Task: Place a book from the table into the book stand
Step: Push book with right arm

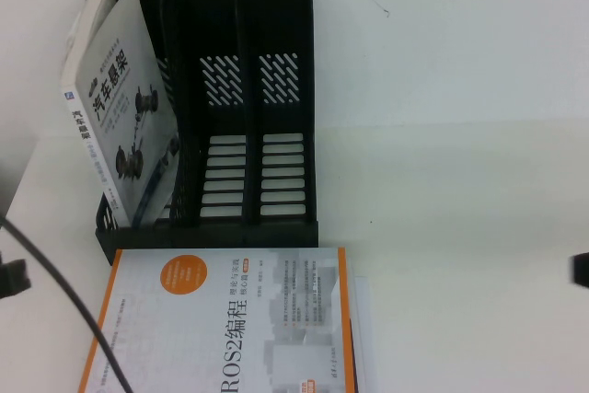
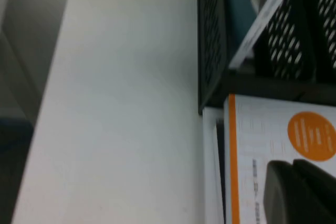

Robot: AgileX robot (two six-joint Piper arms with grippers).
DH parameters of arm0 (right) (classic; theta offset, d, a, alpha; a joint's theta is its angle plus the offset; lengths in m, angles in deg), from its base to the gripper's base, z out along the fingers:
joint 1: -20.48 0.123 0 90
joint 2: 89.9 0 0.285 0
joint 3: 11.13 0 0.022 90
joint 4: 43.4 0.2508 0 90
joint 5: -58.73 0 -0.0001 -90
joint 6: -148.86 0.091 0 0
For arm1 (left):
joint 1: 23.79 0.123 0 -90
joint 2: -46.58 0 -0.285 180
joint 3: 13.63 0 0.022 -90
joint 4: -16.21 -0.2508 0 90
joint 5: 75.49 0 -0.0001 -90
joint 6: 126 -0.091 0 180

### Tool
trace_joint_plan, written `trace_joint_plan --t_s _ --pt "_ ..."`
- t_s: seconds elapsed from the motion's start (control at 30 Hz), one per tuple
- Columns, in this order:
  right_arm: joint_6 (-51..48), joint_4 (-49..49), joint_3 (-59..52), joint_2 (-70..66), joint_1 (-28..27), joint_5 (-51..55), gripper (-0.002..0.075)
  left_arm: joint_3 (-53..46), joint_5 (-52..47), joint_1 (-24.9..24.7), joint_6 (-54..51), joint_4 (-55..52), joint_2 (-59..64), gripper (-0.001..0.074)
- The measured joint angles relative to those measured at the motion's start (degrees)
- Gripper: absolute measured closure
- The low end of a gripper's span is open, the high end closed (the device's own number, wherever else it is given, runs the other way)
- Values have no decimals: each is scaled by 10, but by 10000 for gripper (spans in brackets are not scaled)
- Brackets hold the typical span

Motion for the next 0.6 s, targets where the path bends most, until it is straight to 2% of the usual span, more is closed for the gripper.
trace_joint_plan --t_s 0.1,0.2,0.37,0.47,0.6 --pt "-21 16 15 -84 53 -22 725 0 -1 0 5 15 41 738" --pt "-24 23 34 -158 130 -53 725 0 -2 12 4 38 81 738" --pt "-7 29 76 -278 237 -94 725 0 -23 67 -47 102 144 738" --pt "-2 29 106 -342 274 -105 725 0 -32 111 -111 178 173 738" --pt "0 29 143 -399 288 -110 725 0 -49 163 -211 279 192 738"
